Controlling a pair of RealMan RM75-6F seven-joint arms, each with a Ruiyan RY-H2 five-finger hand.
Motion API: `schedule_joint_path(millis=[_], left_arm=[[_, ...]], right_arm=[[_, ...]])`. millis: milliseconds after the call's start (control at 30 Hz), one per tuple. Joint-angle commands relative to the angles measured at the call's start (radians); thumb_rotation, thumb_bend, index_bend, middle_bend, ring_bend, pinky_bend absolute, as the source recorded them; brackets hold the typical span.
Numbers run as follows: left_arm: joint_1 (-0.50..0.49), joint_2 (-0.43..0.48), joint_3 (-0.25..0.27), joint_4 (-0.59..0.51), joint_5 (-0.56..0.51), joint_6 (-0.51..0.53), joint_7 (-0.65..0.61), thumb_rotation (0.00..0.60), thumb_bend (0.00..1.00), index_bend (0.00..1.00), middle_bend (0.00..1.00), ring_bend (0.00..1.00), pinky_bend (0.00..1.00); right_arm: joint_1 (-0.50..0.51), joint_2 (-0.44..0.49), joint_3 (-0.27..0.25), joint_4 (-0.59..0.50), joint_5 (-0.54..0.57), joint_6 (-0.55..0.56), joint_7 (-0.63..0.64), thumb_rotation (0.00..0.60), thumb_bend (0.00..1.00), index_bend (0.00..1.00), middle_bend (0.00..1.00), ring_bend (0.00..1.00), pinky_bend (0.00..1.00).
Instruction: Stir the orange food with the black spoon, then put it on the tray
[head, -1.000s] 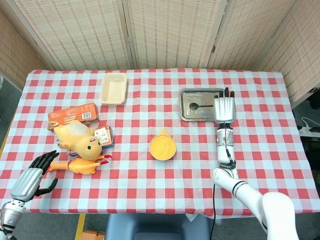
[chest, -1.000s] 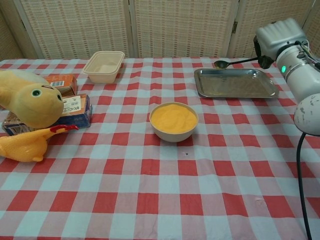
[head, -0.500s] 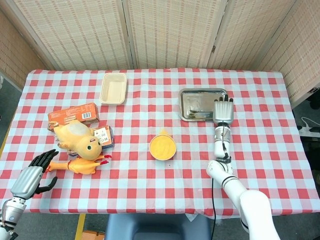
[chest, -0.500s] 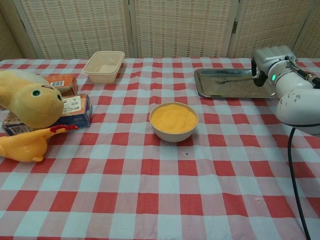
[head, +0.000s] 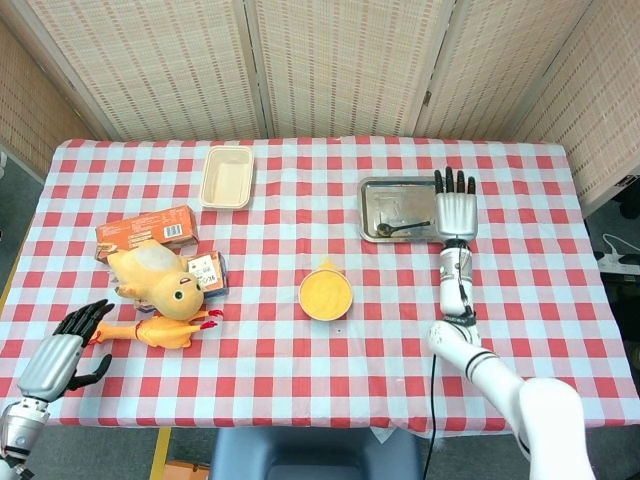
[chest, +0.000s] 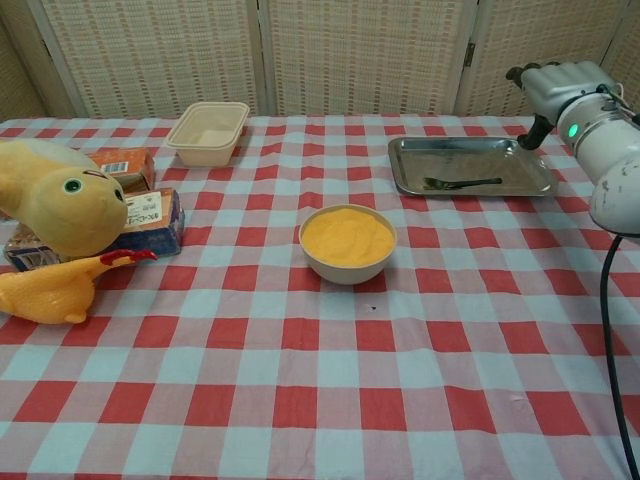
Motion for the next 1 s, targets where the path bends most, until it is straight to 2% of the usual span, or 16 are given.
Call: schedule_joint_path(millis=[33,67,100,167,200,300,400,467,533,600,667,1000], left_arm=[[0.014,0.001,-0.008,-0.001,-0.022,0.017,0.024,0.6,0.45,0.0,0.0,0.0,0.09],[0.02,-0.001,-0.014,0.001,-0.031,0.026,0.04,0.6,0.45,0.0,0.0,0.0,0.09],[0.023,-0.004,-0.018,0.002,-0.037,0.035,0.052,0.6,0.45,0.0,0.0,0.0,0.09],[0.031,-0.014,-0.026,0.006,-0.037,0.058,0.073,0.6,0.45,0.0,0.0,0.0,0.09],[0.033,-0.018,-0.029,0.009,-0.035,0.067,0.082,0.6,0.45,0.0,0.0,0.0,0.09],[0.042,-0.045,-0.045,0.029,-0.026,0.115,0.127,0.6,0.45,0.0,0.0,0.0,0.09],[0.049,-0.075,-0.056,0.056,-0.007,0.157,0.149,0.6,0.45,0.0,0.0,0.0,0.08],[0.051,-0.08,-0.057,0.063,-0.007,0.161,0.154,0.6,0.45,0.0,0.0,0.0,0.08],[0.051,-0.081,-0.06,0.062,-0.015,0.157,0.174,0.6,0.45,0.0,0.0,0.0,0.08],[0.052,-0.084,-0.059,0.06,-0.016,0.154,0.192,0.6,0.45,0.0,0.0,0.0,0.08],[0.052,-0.086,-0.055,0.055,-0.011,0.152,0.206,0.6,0.45,0.0,0.0,0.0,0.08],[0.063,-0.089,-0.032,0.014,0.039,0.176,0.261,0.6,0.45,0.0,0.0,0.0,0.08]], right_arm=[[-0.356,0.437,-0.145,-0.851,-0.137,0.252,0.109,0.6,0.31,0.0,0.0,0.0,0.1],[-0.41,0.523,-0.183,-0.986,-0.162,0.272,0.108,0.6,0.31,0.0,0.0,0.0,0.1],[-0.447,0.582,-0.214,-1.071,-0.182,0.286,0.105,0.6,0.31,0.0,0.0,0.0,0.1],[-0.524,0.69,-0.291,-1.218,-0.256,0.334,0.092,0.6,0.31,0.0,0.0,0.0,0.09],[-0.555,0.722,-0.326,-1.257,-0.299,0.365,0.085,0.6,0.31,0.0,0.0,0.0,0.08],[-0.659,0.766,-0.433,-1.303,-0.446,0.497,0.057,0.6,0.31,0.0,0.0,0.0,0.05],[-0.767,0.743,-0.509,-1.269,-0.541,0.648,0.059,0.6,0.31,0.0,0.0,0.0,0.01],[-0.835,0.72,-0.544,-1.23,-0.578,0.737,0.118,0.6,0.31,0.0,0.0,0.0,0.01],[-0.879,0.706,-0.553,-1.198,-0.584,0.795,0.195,0.6,0.31,0.0,0.0,0.0,0.0],[-0.891,0.737,-0.565,-1.186,-0.6,0.799,0.234,0.6,0.31,0.0,0.0,0.0,0.0],[-0.899,0.756,-0.549,-1.191,-0.592,0.816,0.288,0.6,0.31,0.0,0.0,0.0,0.0],[-0.911,0.768,-0.53,-1.183,-0.587,0.803,0.297,0.6,0.31,0.0,0.0,0.0,0.0]])
